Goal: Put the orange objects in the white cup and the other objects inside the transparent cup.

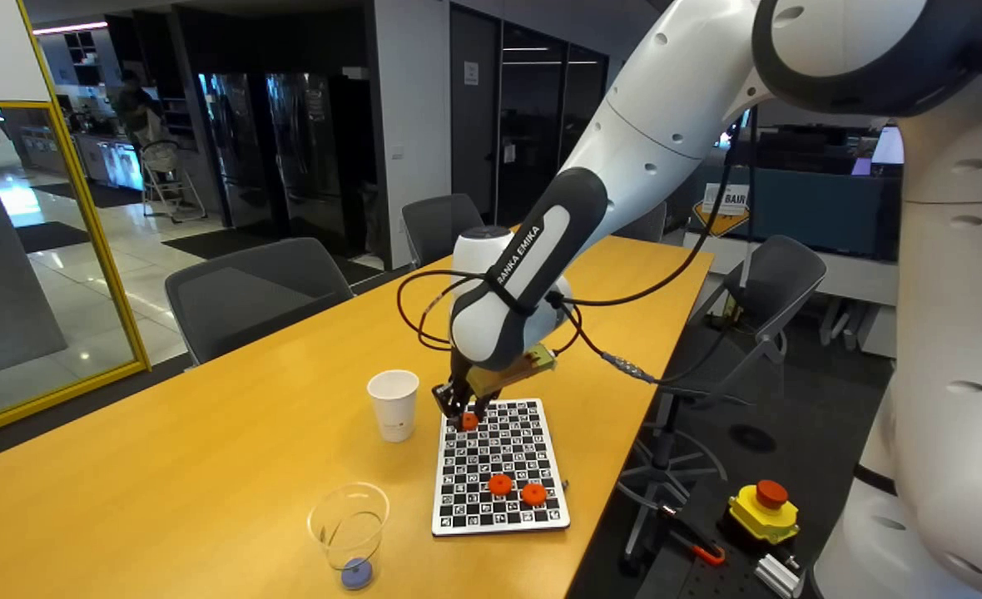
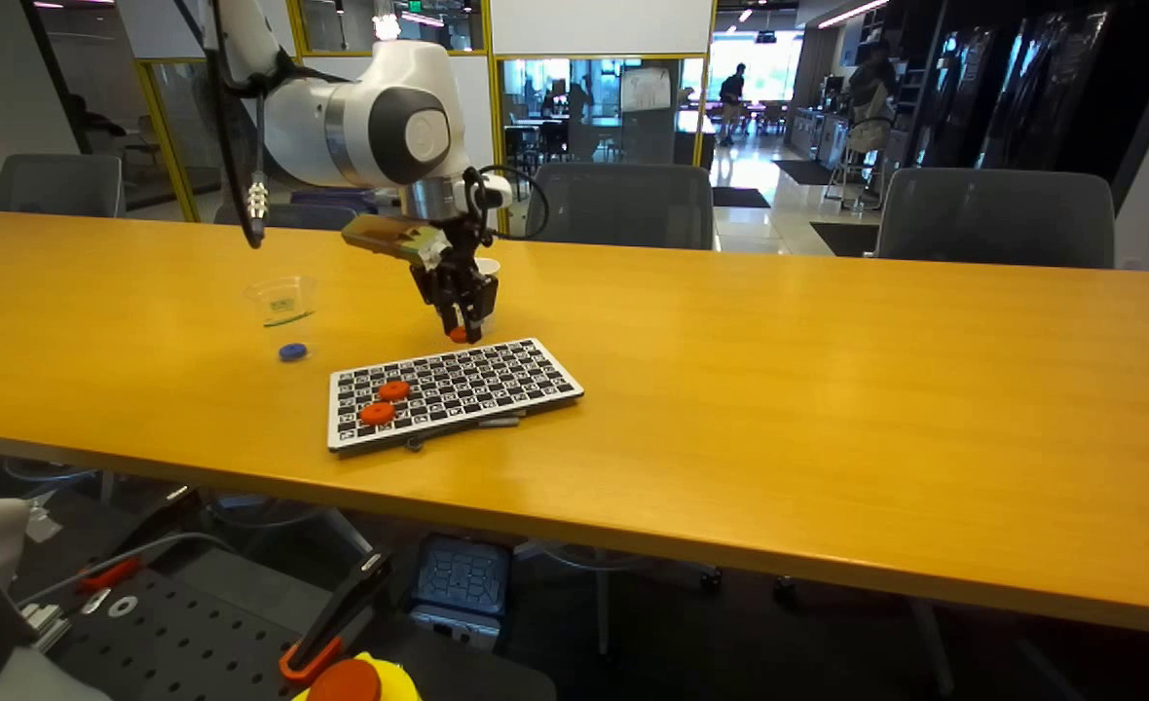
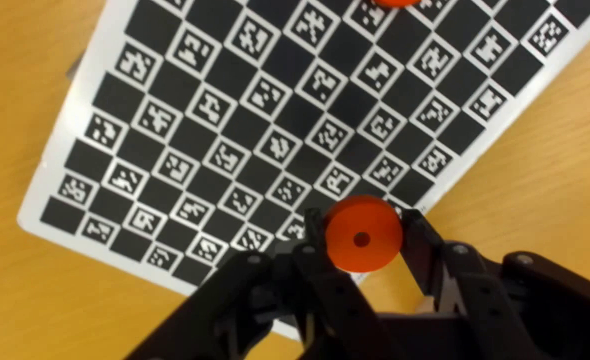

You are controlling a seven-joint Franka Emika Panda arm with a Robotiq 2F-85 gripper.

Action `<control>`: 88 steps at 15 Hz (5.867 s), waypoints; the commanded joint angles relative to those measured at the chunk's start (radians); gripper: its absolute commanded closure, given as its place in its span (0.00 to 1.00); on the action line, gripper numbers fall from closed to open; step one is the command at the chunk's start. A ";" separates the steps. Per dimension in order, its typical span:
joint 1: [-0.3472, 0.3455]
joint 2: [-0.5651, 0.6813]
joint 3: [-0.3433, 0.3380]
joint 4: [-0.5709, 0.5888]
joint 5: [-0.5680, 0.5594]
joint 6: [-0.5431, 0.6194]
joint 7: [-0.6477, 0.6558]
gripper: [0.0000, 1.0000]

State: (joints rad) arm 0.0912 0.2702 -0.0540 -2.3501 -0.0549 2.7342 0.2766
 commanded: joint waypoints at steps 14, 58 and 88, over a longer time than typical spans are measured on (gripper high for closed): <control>-0.014 0.114 0.075 0.419 0.033 -0.227 -0.133 0.76; -0.025 -0.039 0.102 -0.173 0.110 -0.048 -0.204 0.00; 0.027 -0.105 0.065 -0.268 -0.007 0.067 -0.039 0.25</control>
State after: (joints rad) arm 0.1024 0.1995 0.0232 -2.5891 -0.0372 2.7744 0.2071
